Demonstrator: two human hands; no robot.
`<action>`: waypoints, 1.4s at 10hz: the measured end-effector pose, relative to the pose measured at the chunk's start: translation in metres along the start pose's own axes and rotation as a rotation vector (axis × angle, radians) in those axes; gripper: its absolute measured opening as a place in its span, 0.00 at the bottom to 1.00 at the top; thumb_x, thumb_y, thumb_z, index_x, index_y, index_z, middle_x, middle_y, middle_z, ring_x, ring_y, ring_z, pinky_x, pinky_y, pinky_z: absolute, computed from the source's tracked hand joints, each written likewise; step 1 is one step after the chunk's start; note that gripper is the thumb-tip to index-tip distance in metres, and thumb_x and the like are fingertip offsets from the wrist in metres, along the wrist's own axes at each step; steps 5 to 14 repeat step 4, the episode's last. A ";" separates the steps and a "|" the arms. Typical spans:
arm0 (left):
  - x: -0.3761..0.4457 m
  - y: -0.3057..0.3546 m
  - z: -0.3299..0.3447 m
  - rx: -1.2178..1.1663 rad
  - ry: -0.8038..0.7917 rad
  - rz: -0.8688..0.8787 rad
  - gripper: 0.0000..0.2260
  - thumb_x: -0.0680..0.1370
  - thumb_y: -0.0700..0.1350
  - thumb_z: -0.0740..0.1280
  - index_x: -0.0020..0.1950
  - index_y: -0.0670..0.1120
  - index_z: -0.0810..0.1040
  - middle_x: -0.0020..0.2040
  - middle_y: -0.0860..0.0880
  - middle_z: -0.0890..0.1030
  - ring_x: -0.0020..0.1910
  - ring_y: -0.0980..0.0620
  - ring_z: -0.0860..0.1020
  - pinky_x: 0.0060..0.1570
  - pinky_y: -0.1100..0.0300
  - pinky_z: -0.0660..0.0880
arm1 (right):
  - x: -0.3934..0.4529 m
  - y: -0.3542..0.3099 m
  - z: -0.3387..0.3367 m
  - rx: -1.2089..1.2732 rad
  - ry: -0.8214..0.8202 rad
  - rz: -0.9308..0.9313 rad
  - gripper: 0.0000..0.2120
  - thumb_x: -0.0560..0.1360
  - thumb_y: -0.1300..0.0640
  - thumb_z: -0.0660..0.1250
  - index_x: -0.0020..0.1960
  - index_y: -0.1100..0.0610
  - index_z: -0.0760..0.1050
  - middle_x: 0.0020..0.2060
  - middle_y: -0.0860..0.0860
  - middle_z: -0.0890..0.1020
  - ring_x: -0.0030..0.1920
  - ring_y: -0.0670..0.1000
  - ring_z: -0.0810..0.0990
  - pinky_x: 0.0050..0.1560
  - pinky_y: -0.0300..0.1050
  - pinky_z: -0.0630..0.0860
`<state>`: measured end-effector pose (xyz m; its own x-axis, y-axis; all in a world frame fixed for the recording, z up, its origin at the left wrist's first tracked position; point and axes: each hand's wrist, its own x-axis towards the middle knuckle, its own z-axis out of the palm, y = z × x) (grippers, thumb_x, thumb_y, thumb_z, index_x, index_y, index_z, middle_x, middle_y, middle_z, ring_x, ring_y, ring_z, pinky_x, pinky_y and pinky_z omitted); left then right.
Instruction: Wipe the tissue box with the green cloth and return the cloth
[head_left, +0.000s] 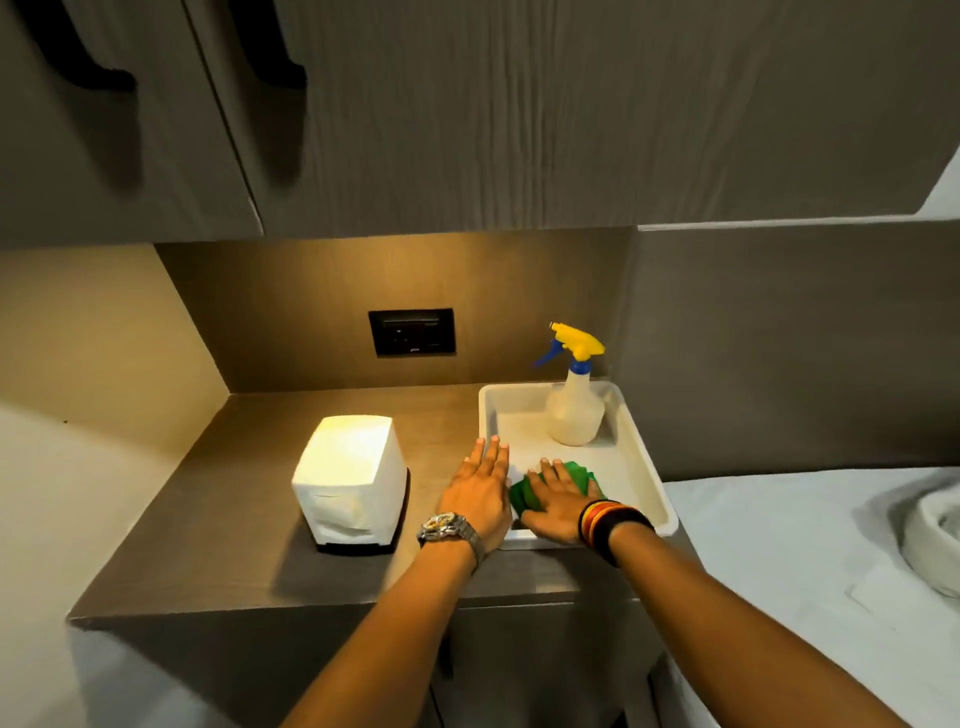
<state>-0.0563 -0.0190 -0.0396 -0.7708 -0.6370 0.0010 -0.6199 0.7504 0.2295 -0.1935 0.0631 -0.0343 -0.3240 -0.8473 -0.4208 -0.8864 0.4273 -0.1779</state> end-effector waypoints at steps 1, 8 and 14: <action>0.003 -0.002 0.003 0.002 0.007 -0.008 0.29 0.84 0.45 0.52 0.83 0.44 0.44 0.83 0.45 0.45 0.82 0.47 0.44 0.79 0.54 0.45 | 0.010 0.004 0.003 -0.011 -0.050 0.019 0.44 0.72 0.32 0.49 0.81 0.50 0.40 0.81 0.51 0.36 0.80 0.54 0.34 0.74 0.66 0.35; -0.031 0.010 -0.036 0.002 0.203 0.076 0.27 0.86 0.46 0.49 0.82 0.44 0.42 0.83 0.45 0.42 0.82 0.46 0.41 0.77 0.54 0.36 | -0.039 0.004 -0.012 0.192 0.187 -0.079 0.29 0.83 0.48 0.50 0.81 0.53 0.49 0.82 0.53 0.48 0.81 0.53 0.44 0.79 0.58 0.40; -0.031 0.010 -0.036 0.002 0.203 0.076 0.27 0.86 0.46 0.49 0.82 0.44 0.42 0.83 0.45 0.42 0.82 0.46 0.41 0.77 0.54 0.36 | -0.039 0.004 -0.012 0.192 0.187 -0.079 0.29 0.83 0.48 0.50 0.81 0.53 0.49 0.82 0.53 0.48 0.81 0.53 0.44 0.79 0.58 0.40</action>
